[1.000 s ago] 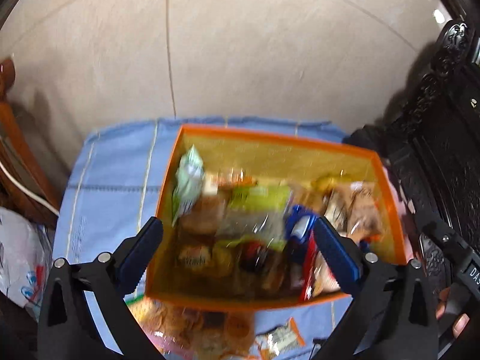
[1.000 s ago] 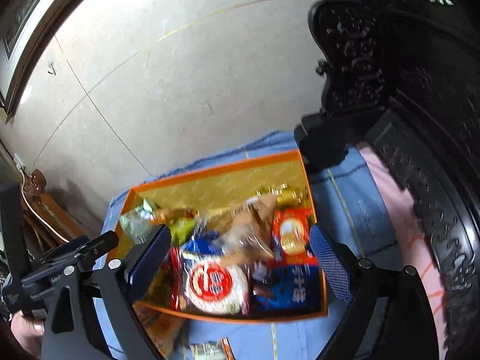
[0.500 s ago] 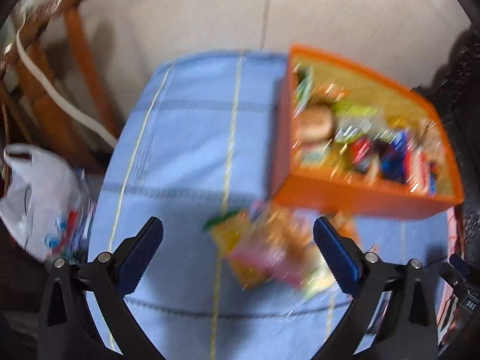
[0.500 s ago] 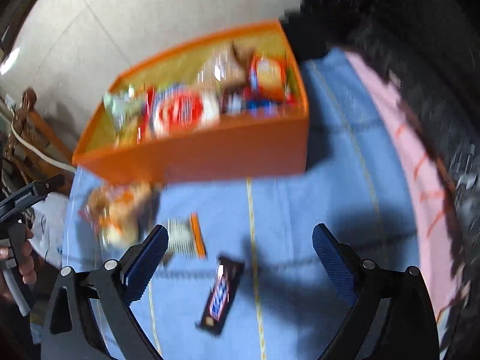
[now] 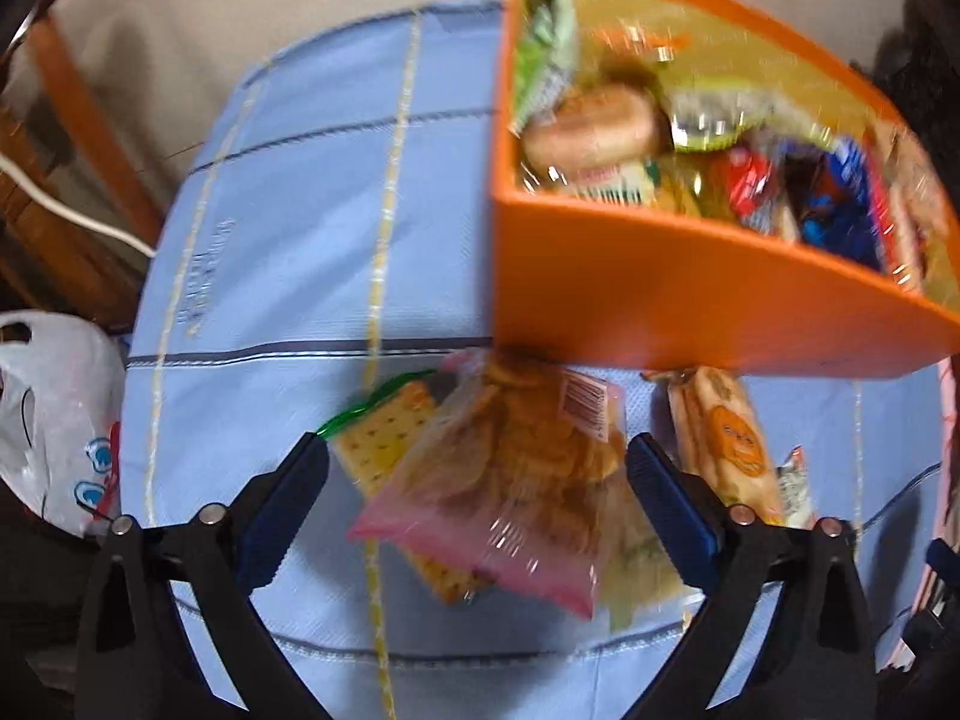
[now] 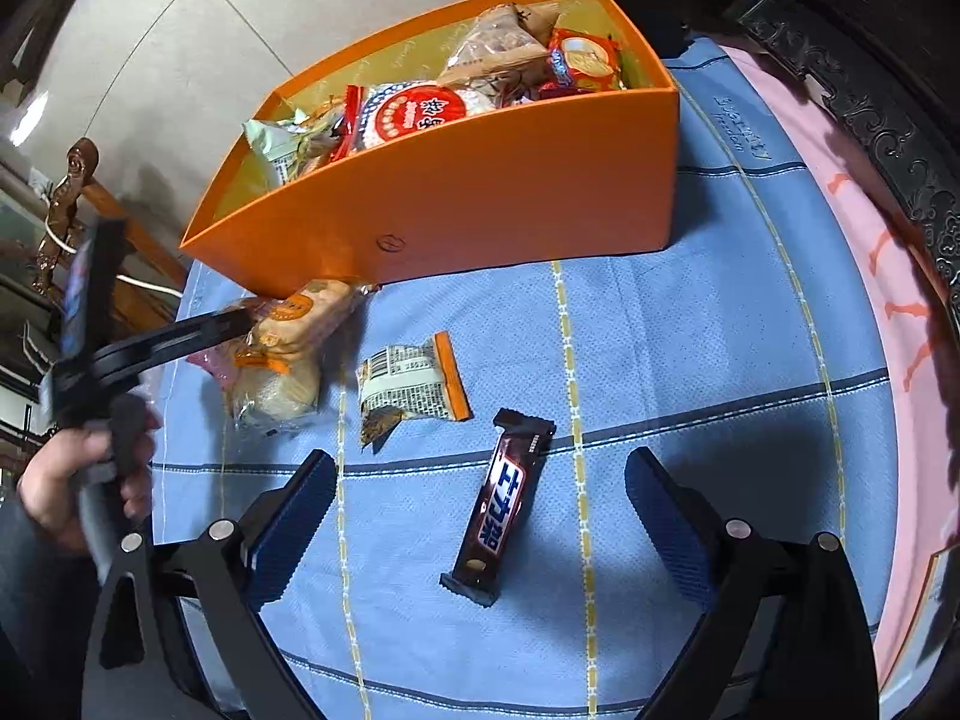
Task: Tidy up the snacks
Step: 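Grasp pink cookie bag with left tool while right tool grasps clear cake packet, then release cookie bag with left tool while right tool releases cake packet into box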
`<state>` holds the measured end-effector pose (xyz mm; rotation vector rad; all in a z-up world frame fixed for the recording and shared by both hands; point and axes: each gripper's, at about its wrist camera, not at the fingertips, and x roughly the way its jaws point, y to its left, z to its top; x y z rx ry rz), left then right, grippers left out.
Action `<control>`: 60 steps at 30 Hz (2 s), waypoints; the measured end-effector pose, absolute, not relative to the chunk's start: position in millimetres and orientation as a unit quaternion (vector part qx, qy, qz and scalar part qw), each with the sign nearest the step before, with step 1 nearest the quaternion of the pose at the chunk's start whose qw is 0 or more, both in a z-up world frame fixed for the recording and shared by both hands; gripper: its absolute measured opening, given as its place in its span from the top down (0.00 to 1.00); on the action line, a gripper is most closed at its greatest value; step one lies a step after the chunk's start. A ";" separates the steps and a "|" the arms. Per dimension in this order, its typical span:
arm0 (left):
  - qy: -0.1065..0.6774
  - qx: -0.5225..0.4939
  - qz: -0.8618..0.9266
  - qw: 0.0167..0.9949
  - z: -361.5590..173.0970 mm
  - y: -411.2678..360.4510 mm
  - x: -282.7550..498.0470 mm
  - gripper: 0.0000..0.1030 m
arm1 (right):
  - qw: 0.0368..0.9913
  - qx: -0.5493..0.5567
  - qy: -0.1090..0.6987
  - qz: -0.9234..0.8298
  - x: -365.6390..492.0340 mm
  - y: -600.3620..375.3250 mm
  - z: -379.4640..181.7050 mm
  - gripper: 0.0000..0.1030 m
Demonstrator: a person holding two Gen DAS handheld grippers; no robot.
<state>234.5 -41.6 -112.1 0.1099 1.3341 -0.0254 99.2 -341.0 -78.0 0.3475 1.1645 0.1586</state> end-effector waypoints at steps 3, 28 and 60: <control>0.620 0.029 -0.026 0.783 -118.6 -39.2 231.6 0.52 | 0.815 0.170 0.549 0.071 98.6 -347.5 -81.8 0.06; 0.629 -0.089 -0.047 0.771 -83.8 19.5 123.7 0.63 | 0.819 0.106 0.543 0.149 196.0 -217.6 -88.9 0.06; 0.495 -0.054 -0.153 0.854 56.5 -70.7 219.5 0.63 | 0.916 0.076 0.378 0.113 185.2 -343.0 57.5 0.66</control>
